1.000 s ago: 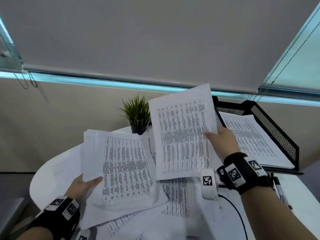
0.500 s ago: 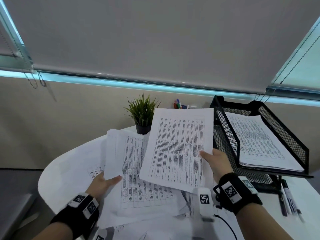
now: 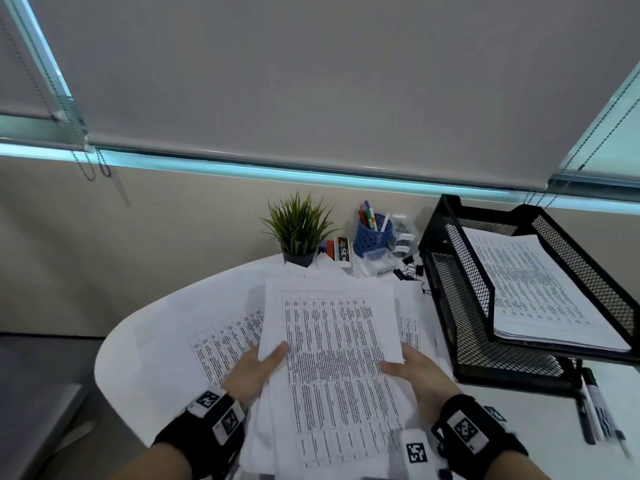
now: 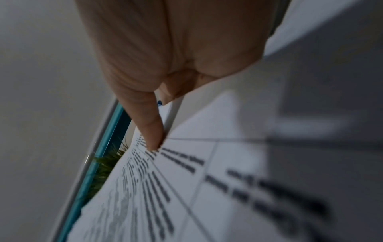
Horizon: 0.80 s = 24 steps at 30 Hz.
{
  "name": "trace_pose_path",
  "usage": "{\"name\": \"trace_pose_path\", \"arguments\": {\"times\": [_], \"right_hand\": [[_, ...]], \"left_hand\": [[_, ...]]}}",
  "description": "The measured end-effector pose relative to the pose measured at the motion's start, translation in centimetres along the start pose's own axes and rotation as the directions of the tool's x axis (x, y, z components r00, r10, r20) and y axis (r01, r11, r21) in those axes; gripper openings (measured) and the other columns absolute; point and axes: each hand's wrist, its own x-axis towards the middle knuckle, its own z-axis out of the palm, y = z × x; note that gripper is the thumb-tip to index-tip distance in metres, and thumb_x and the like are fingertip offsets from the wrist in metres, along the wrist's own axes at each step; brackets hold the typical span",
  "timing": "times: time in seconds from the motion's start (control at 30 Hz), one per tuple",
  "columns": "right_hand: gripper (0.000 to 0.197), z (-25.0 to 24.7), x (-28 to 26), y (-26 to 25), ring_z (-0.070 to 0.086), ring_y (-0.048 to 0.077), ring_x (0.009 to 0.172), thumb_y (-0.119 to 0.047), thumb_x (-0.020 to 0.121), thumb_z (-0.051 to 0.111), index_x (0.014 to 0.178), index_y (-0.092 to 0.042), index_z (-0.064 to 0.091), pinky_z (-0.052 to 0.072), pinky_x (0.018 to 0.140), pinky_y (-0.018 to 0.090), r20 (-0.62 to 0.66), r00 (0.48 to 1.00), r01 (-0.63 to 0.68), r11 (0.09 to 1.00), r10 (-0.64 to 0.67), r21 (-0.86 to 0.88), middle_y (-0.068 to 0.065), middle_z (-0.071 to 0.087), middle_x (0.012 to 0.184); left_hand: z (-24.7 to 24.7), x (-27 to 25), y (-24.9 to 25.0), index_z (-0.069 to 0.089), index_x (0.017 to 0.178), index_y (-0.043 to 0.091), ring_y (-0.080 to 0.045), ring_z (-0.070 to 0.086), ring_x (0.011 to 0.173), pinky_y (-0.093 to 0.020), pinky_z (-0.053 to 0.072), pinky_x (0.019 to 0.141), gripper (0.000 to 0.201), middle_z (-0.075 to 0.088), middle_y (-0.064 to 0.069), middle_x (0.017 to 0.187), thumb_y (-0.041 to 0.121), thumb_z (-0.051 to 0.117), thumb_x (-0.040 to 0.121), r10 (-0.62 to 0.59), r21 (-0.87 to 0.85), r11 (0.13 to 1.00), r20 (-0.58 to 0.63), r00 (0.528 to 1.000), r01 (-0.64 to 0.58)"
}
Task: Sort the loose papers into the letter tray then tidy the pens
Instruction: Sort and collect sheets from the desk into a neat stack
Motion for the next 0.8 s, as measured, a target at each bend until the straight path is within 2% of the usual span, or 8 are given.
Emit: {"name": "trace_pose_path", "arguments": {"times": [0.07,0.13,0.23,0.33,0.47,0.63,0.7,0.8], "right_hand": [[0.038,0.2,-0.3,0.2,0.062,0.017,0.108,0.001,0.082,0.064,0.117,-0.015,0.061,0.045,0.080,0.029,0.026,1.000,-0.018,0.999,0.017,0.031,0.000,0.071,0.112],[0.040,0.1,-0.4,0.3,0.064,0.020,0.107,0.003,0.082,0.063,0.118,-0.014,0.060,0.047,0.081,0.032,0.045,0.999,-0.025,0.998,0.023,0.049,0.003,0.071,0.112],[0.032,-0.3,-0.5,-0.2,0.064,0.028,0.103,0.002,0.086,0.060,0.114,-0.013,0.061,0.052,0.069,0.040,0.023,0.998,-0.061,0.995,0.060,0.079,0.008,0.071,0.109],[0.030,-1.6,0.1,-0.1,0.061,0.036,0.105,0.001,0.088,0.058,0.114,-0.013,0.063,0.054,0.064,0.046,-0.065,0.994,-0.075,0.988,0.084,0.133,0.012,0.069,0.111],[0.031,-3.6,0.6,-0.2,0.054,0.043,0.111,-0.001,0.087,0.059,0.115,-0.015,0.063,0.043,0.082,0.066,-0.212,0.971,-0.077,0.986,0.108,0.151,0.014,0.064,0.117],[0.023,-5.3,0.4,-0.8,0.059,0.039,0.107,0.001,0.087,0.058,0.107,-0.011,0.062,0.047,0.087,0.059,-0.320,0.947,0.001,0.990,0.045,0.140,0.018,0.065,0.116],[0.022,-5.7,0.5,-1.1,0.061,0.036,0.104,0.003,0.086,0.059,0.106,-0.007,0.062,0.043,0.097,0.054,-0.384,0.923,0.053,0.994,-0.014,0.092,0.019,0.064,0.117],[0.029,-5.8,0.2,-2.0,0.061,0.030,0.097,0.004,0.086,0.058,0.114,-0.004,0.060,0.043,0.098,0.045,-0.449,0.890,0.110,0.993,-0.078,0.045,0.016,0.064,0.112]], "left_hand": [[0.2,-0.2,-0.2,0.049,0.129,0.021,-0.021,0.055,0.111,-0.039,0.036,0.106,0.080,0.059,0.003,0.121,0.060,0.064,0.061,-0.019,-0.033,0.999,0.041,0.999,0.020],[0.0,-0.1,-0.4,0.050,0.124,0.024,-0.018,0.054,0.110,-0.038,0.032,0.107,0.085,0.058,0.004,0.120,0.063,0.070,0.052,-0.022,-0.034,0.999,0.084,0.996,0.025],[-0.5,0.9,-0.9,0.056,0.119,0.025,-0.020,0.060,0.108,-0.038,0.043,0.100,0.066,0.064,0.002,0.117,0.063,0.068,0.067,-0.031,0.076,0.997,0.154,0.988,0.019],[-1.7,2.3,-2.3,0.066,0.100,0.020,-0.023,0.066,0.096,-0.035,0.054,0.083,0.015,0.070,-0.005,0.103,0.027,0.062,0.088,-0.007,0.151,0.989,0.028,1.000,0.003],[-5.3,3.8,-4.3,0.066,0.087,0.029,-0.018,0.064,0.100,-0.031,0.050,0.091,0.007,0.070,0.003,0.101,0.023,0.067,0.083,0.082,0.472,0.881,-0.189,0.979,0.017],[-9.5,4.3,-5.1,0.051,0.125,0.022,-0.030,0.047,0.120,-0.036,0.042,0.098,0.069,0.046,-0.010,0.135,0.053,0.072,0.068,-0.022,0.672,0.620,-0.501,0.865,0.404],[-10.5,4.2,-5.4,0.044,0.127,0.011,-0.035,0.044,0.120,-0.042,0.041,0.099,0.089,0.044,-0.017,0.131,0.057,0.076,0.059,-0.090,0.590,0.622,-0.599,0.796,0.515],[-11.2,4.4,-6.0,0.045,0.123,0.000,-0.039,0.044,0.118,-0.045,0.039,0.099,0.091,0.044,-0.024,0.127,0.048,0.083,0.055,-0.113,0.487,0.690,-0.657,0.745,0.535]]}}
